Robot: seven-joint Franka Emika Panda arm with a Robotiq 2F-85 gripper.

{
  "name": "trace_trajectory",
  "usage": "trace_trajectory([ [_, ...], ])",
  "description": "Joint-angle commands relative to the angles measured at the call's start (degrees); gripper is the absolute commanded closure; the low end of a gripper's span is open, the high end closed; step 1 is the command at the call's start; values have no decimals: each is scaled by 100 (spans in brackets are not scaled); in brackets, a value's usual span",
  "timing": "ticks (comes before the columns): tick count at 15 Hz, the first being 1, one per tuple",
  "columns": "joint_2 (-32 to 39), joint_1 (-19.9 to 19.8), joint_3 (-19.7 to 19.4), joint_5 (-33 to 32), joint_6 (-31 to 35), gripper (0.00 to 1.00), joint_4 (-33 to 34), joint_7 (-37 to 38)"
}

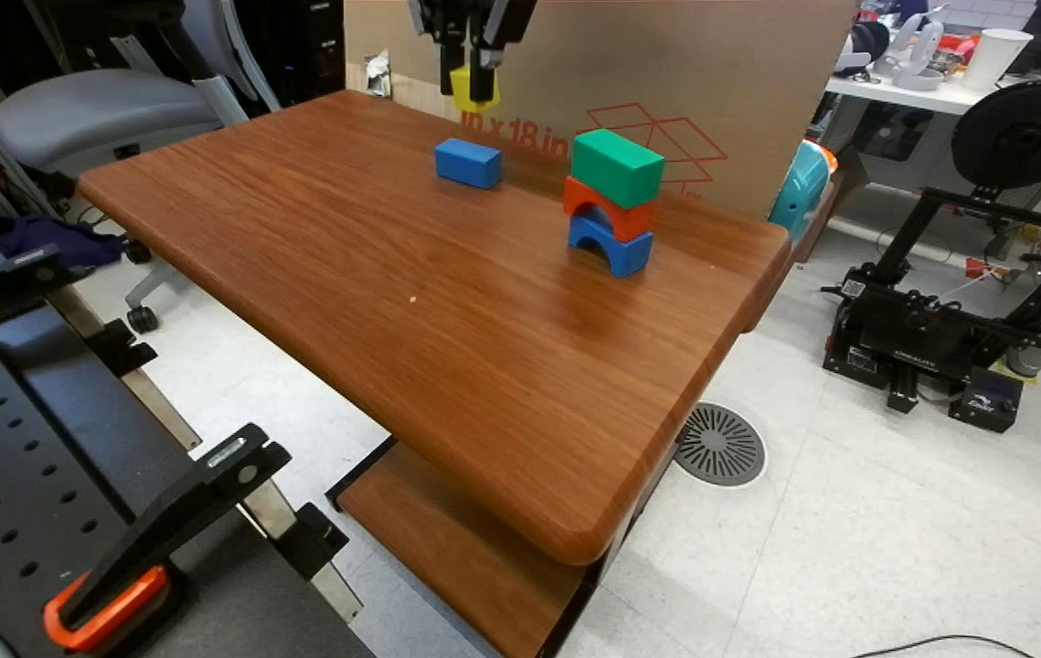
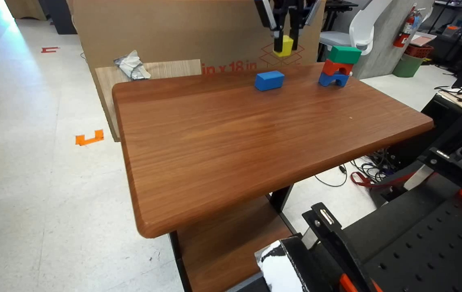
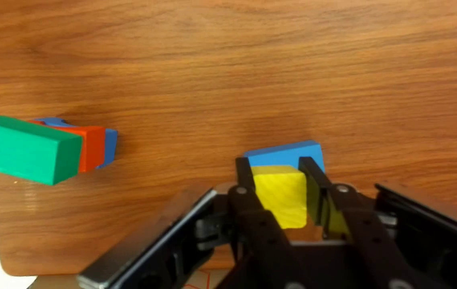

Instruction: Put the yellow block on top of the stack of blocks

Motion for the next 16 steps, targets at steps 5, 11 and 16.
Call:
trace_trajectory([
  [5,-1209,-383,10,445,361,92,-1182,-75],
  [11,-1095,-794,-40,864,282,92,-1008,-295],
  [16,-1117,-1023,-149,1054,335,92,-976,-303],
])
